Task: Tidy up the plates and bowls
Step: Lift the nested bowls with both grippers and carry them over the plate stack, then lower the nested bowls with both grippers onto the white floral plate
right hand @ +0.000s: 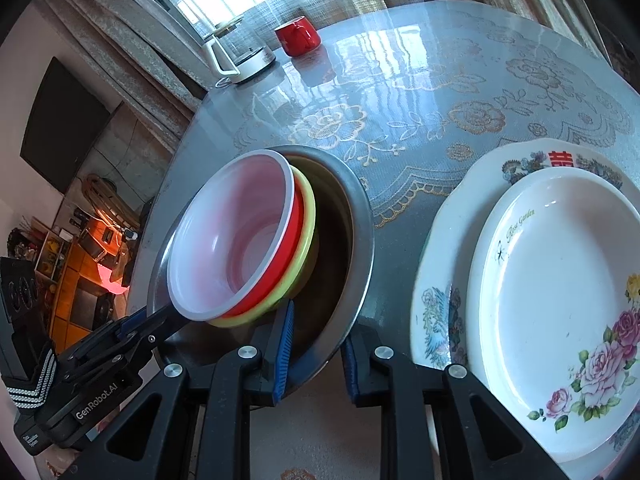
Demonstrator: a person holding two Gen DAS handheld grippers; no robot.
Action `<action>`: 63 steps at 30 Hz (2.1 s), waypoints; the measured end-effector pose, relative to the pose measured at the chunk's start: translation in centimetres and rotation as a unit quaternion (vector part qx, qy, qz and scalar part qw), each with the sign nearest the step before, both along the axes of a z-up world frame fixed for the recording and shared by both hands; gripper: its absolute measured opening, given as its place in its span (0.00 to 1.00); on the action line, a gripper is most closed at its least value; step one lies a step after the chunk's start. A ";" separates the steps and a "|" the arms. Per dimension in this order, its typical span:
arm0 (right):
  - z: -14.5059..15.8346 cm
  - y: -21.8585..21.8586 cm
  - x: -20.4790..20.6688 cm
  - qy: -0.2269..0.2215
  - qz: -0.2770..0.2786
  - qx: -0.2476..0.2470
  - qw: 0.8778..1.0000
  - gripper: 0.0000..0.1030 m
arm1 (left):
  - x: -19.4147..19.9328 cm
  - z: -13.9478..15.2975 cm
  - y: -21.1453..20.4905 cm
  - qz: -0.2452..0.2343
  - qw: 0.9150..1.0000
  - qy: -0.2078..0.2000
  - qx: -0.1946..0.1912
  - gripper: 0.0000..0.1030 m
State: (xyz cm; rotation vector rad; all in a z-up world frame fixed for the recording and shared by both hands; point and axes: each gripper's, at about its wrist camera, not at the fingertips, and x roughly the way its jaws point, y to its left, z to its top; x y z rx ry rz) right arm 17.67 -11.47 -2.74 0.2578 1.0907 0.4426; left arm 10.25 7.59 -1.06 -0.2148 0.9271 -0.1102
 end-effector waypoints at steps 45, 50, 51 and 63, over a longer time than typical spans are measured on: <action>7.1 -6.5 -3.4 -0.116 -0.058 0.039 0.991 0.18 | -1.8 7.2 -6.1 -0.045 0.988 -0.146 0.022 0.30; 8.0 -9.2 -4.2 -0.130 -0.091 0.039 0.987 0.18 | -1.2 8.0 -8.5 -0.076 0.985 -0.157 0.016 0.30; 8.1 -9.6 -4.3 -0.131 -0.097 0.040 0.986 0.18 | -1.1 8.1 -9.0 -0.082 0.984 -0.158 0.017 0.30; 7.7 -15.0 -5.9 -0.125 -0.163 0.035 0.978 0.18 | -0.3 7.8 -14.4 -0.141 0.979 -0.146 0.011 0.30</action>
